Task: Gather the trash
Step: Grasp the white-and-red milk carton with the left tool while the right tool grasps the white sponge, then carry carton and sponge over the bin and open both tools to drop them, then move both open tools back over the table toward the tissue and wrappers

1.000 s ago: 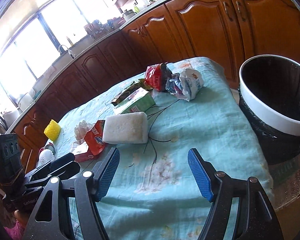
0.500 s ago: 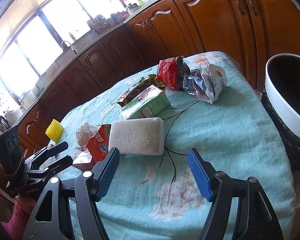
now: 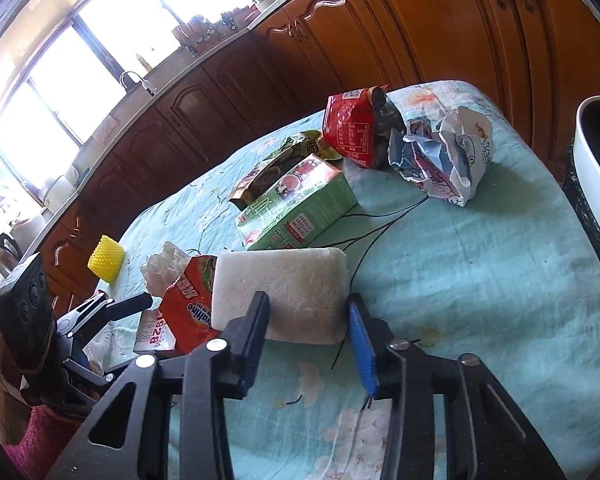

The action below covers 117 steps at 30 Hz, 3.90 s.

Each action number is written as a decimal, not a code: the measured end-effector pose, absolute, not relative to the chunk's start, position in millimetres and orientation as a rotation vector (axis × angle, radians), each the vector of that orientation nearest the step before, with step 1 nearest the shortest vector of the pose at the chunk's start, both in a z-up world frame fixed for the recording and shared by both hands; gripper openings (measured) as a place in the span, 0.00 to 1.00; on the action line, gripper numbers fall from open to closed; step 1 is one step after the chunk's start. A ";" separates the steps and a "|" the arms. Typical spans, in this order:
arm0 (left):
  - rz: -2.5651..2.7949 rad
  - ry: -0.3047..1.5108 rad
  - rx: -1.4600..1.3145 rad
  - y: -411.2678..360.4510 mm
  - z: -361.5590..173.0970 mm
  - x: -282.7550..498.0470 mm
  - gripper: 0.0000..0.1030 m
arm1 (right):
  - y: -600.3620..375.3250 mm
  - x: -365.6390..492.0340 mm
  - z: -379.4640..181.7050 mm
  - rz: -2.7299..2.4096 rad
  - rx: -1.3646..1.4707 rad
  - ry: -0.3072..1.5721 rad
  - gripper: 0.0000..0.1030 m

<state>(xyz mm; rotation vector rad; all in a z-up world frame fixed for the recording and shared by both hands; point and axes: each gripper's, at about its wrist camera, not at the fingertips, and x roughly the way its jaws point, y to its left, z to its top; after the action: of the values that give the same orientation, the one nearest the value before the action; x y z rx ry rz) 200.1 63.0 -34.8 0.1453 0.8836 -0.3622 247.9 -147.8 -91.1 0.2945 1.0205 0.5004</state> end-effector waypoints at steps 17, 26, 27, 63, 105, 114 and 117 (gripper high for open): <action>-0.388 0.840 0.161 15.8 -16.8 156.7 0.42 | -183.0 218.3 -65.0 0.482 0.305 0.931 0.11; -0.422 0.818 -0.013 -6.4 -7.7 150.1 0.42 | -228.4 200.1 -51.2 0.413 0.335 0.883 0.11; -0.429 0.814 -0.025 -10.4 -6.6 151.8 0.42 | -235.0 198.9 -50.4 0.406 0.339 0.881 0.11; -0.521 0.800 -0.013 -148.2 -8.5 256.9 0.42 | -373.9 188.6 -29.0 0.140 0.404 0.774 0.11; -0.510 0.908 -0.003 -245.3 -28.2 390.1 0.48 | -416.9 247.5 -32.4 -0.021 0.236 0.830 0.18; -0.477 0.867 -0.065 -215.9 -28.4 363.6 0.71 | -418.8 237.0 -32.5 -0.003 0.323 0.801 0.51; -0.456 0.836 -0.080 -198.4 -29.1 340.8 0.75 | -410.1 229.1 -32.7 0.023 0.349 0.792 0.77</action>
<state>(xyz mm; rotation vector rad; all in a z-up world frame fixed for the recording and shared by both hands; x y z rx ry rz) 340.8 -198.4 -29.1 -0.0799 0.8360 -0.4556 229.1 -410.1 -32.7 0.3493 0.7925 0.0234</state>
